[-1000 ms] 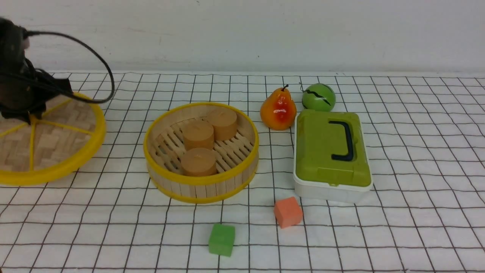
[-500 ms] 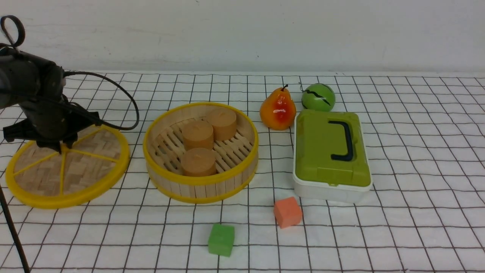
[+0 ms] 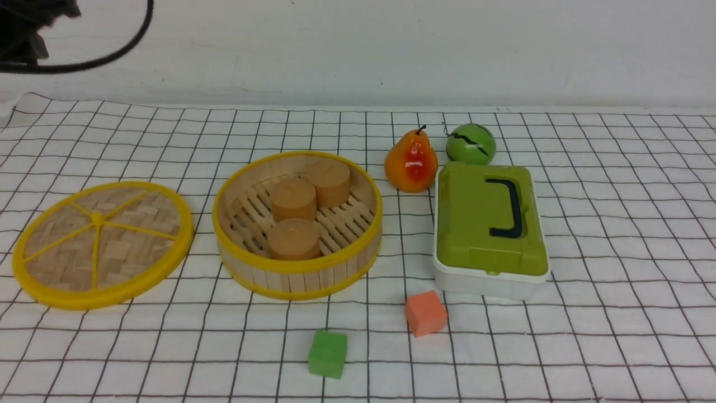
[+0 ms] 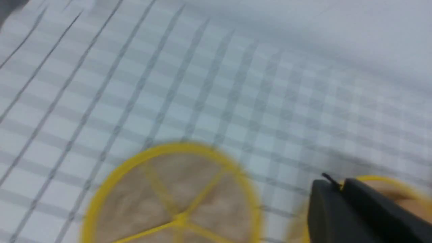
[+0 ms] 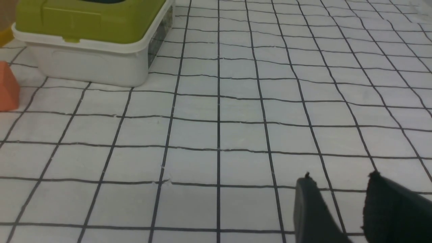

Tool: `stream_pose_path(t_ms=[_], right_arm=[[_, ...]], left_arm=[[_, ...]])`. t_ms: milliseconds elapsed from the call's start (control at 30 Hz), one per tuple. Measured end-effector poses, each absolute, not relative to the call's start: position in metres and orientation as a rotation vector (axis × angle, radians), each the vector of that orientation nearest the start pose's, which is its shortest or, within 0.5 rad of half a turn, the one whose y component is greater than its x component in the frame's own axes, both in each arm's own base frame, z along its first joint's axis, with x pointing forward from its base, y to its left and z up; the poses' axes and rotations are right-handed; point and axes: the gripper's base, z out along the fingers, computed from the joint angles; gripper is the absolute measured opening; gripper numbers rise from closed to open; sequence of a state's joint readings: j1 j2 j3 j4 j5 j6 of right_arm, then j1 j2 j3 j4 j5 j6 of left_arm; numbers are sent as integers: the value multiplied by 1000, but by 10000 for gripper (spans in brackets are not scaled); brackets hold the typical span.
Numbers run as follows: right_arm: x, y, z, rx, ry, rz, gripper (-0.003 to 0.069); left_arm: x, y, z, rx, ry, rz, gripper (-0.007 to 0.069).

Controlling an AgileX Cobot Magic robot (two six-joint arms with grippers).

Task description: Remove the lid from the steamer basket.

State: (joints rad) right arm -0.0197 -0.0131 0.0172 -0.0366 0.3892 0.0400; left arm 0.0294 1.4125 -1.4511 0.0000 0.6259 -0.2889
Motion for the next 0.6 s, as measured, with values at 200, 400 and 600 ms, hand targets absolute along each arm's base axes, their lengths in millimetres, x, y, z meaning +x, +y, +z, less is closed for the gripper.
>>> stream_pose_path(t_ms=[200, 400, 600], right_arm=[[52, -2, 173, 34, 1876, -22, 239], [52, -2, 173, 34, 1876, -22, 239], [52, -2, 173, 34, 1876, -22, 239]], left_arm=[[231, -8, 426, -146, 1812, -314, -13], [174, -12, 415, -52, 1632, -294, -13], [111, -28, 408, 216, 1536, -285, -13]])
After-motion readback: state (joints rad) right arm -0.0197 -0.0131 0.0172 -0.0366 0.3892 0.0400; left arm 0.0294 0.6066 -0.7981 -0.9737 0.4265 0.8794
